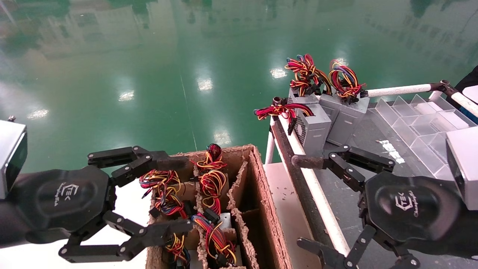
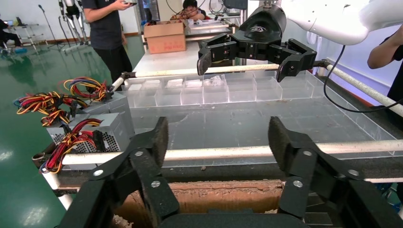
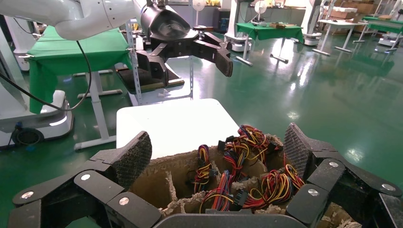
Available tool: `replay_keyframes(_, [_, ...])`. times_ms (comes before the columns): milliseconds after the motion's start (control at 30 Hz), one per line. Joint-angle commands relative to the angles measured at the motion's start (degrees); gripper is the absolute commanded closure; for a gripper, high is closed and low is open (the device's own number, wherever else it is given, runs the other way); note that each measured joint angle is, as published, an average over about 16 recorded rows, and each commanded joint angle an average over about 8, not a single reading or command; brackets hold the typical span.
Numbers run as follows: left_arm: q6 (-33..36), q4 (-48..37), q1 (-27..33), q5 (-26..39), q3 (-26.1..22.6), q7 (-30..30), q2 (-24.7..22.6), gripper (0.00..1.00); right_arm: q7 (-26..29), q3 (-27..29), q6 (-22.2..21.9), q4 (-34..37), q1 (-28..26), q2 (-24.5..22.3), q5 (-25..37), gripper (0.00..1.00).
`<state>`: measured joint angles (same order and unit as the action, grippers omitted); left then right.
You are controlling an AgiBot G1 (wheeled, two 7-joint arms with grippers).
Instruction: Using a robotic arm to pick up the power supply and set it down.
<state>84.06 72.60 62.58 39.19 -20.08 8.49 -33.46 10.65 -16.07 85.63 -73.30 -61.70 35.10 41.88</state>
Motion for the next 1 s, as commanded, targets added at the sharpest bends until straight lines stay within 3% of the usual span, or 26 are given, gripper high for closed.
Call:
replay_keyframes(33, [0.00,0.00,0.00,0.00,0.00,0.00,0.00,1.00,0.00,0.00,0.00,0.00,0.00,0.00,0.00,0.00])
replay_keyframes(1000, [0.00,0.00,0.00,0.00,0.00,0.00,0.00,1.00,0.00,0.00,0.00,0.00,0.00,0.00,0.00,0.00])
